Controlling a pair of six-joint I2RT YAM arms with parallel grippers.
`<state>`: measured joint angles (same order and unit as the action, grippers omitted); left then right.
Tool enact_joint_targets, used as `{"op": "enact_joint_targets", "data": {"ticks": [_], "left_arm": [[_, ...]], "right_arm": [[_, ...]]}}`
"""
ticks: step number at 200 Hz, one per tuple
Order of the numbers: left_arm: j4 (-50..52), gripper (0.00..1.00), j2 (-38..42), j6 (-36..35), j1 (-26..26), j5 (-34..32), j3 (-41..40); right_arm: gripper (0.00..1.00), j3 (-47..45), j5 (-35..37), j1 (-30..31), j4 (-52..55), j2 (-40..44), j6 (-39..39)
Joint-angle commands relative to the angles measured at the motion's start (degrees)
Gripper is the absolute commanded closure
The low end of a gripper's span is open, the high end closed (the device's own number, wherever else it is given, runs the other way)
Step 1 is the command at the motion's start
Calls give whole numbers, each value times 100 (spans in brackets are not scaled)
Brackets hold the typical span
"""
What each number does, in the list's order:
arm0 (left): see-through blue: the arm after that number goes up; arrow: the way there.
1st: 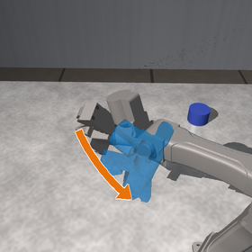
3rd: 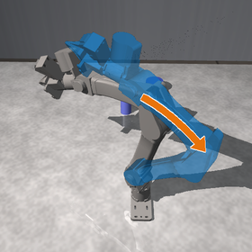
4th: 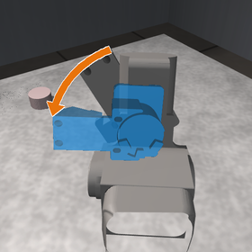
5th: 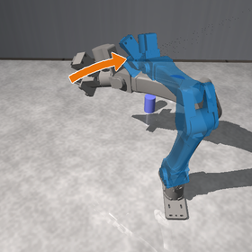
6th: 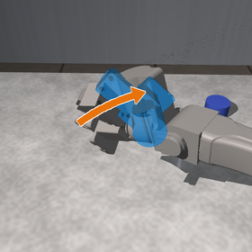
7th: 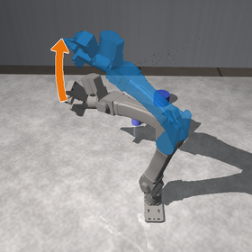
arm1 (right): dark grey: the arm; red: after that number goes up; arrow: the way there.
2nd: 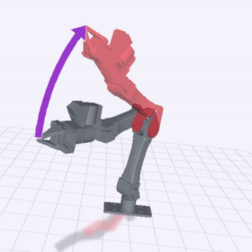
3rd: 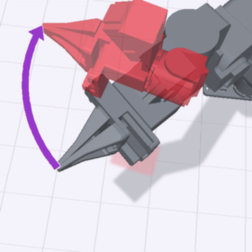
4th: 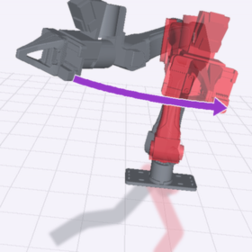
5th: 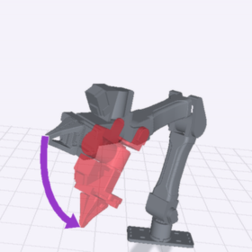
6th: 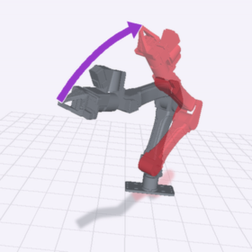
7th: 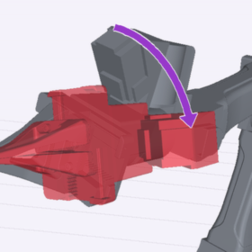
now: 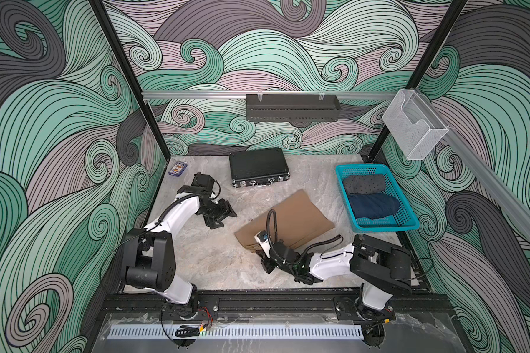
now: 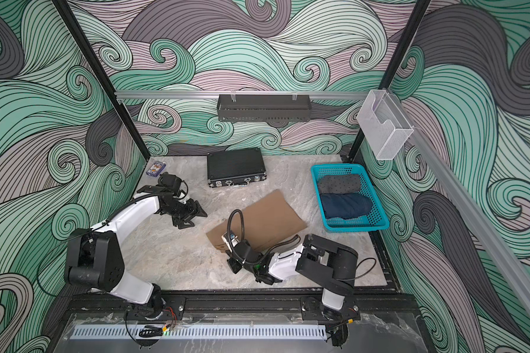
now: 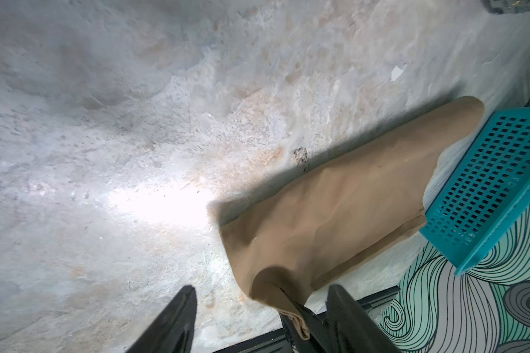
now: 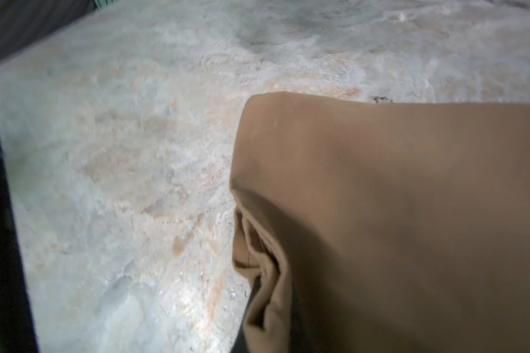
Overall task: Roll up the skirts
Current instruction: Roll the skirt at the center of the board.
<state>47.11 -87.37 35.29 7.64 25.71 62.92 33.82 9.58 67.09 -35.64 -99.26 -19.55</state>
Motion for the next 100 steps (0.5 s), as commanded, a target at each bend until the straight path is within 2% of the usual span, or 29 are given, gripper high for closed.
{"op": "enact_joint_targets", "data": {"ticks": [1, 19, 46, 74, 96, 100], "left_arm": [[-78, 31, 270, 155, 66, -128, -181], [-516, 25, 539, 499, 130, 209, -585], [-1977, 14, 1065, 1260, 382, 609, -1581], [-2117, 11, 876, 1432, 589, 559, -1792], [-2609, 9, 626, 1727, 697, 721, -2074], [-2650, 9, 398, 1762, 720, 732, -2093]], "right_arm": [[100, -237, -958, -309, -859, -23, -1680], [100, -432, -1271, -566, -1484, -190, -2305], [100, -465, -1447, -645, -1650, -222, -2471], [100, -604, -1649, -810, -2013, -224, -2883], [100, -684, -1827, -863, -2304, -268, -3138], [100, -692, -1868, -872, -2337, -277, -3161]]}}
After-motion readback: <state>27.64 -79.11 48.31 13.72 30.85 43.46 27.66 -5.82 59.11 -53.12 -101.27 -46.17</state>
